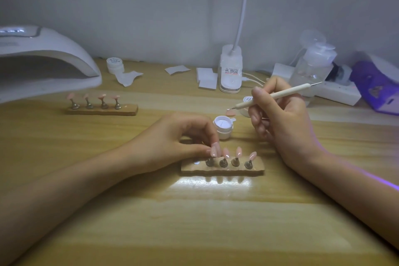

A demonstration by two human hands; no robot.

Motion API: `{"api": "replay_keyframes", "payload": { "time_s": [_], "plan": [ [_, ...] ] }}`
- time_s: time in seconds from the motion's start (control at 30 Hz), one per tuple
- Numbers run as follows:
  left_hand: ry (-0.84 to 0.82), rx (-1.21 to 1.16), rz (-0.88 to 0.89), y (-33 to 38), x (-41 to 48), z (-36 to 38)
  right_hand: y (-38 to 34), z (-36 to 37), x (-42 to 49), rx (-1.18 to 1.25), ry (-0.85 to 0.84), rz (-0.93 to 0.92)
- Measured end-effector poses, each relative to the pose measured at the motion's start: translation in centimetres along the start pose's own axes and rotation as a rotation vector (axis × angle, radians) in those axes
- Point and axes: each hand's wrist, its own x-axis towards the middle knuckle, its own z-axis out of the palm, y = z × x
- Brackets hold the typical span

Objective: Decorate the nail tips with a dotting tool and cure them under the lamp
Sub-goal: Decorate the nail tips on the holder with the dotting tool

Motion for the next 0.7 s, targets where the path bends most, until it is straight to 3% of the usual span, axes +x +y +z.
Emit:
{"api": "replay_keyframes", "payload": {
  "time_s": [0.4, 0.53, 0.7],
  "plan": [
    [-0.018, -0.001, 0.009, 0.59, -0.79, 0.32, -0.41, 0.09, -0.15, 0.049, 0.006, -0.05],
    [0.134, 0.08, 0.03, 0.39, -0.52, 0.09, -0.6, 0.12, -0.13, 0.034, 0.024, -0.088],
    [0.259, 0.178, 0.005, -0.04, -0.35, -0.05, -0.45, 0.2, -0.27, 0.057, 0.005, -0.005]
  ]
}}
